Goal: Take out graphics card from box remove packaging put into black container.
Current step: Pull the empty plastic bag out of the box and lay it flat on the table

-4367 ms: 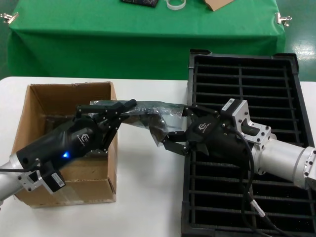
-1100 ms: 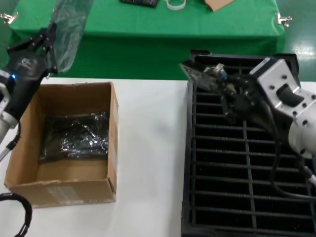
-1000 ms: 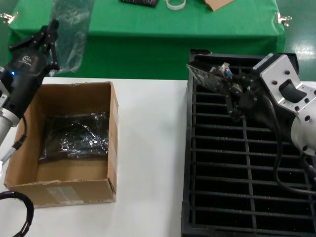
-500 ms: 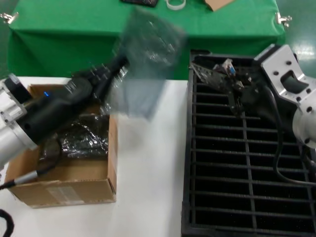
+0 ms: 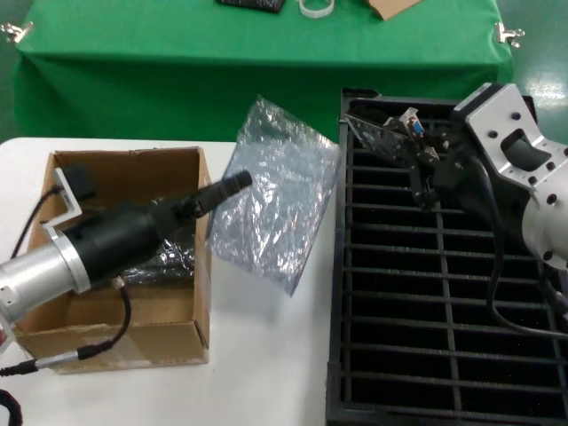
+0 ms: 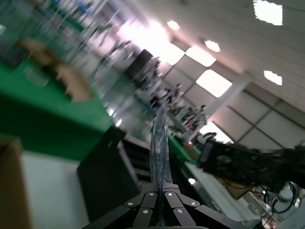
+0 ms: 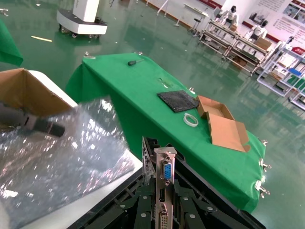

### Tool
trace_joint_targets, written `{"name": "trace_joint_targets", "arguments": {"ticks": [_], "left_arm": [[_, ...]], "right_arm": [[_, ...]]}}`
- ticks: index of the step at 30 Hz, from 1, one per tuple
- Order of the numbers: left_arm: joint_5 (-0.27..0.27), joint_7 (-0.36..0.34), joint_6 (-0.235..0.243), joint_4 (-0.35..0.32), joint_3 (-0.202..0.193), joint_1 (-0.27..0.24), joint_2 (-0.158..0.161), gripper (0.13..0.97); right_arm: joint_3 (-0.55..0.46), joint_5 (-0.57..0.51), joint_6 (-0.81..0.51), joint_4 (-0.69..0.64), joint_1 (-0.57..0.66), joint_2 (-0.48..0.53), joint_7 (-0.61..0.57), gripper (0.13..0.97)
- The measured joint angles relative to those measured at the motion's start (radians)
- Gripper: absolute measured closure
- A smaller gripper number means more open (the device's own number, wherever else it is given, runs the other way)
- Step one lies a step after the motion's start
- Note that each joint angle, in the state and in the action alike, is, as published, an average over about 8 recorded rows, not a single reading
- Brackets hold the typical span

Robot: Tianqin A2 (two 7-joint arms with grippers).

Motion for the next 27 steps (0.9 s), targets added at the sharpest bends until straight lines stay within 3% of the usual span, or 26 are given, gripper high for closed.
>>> {"name": "trace_joint_targets", "arguments": {"ticks": [9,13,18,27], "left_arm": [[0.113,-0.370,-0.109,-0.006,0.087,-0.019,0.014,0.958],[0.104,-0.515,-0.152,-0.065,0.153,0.000,0.006,0.958],[0.052,-0.682,-0.222,-0.222,0.229,0.068,-0.022,0.958],[0.086,-1.008,-0.386,-0.591,0.265,0.231,-0.091,0.958]], "right_arm": [[0.011,-0.008,0.009,0.000,-0.013,-0.016,-0.013,0.898],[0.013,-0.011,0.005,0.000,-0.015,-0.021,-0.015,0.898],[0.018,-0.009,-0.001,0.000,-0.016,-0.024,-0.017,0.898],[0.035,0.009,-0.009,0.000,-0.016,-0.019,-0.020,0.898]]}}
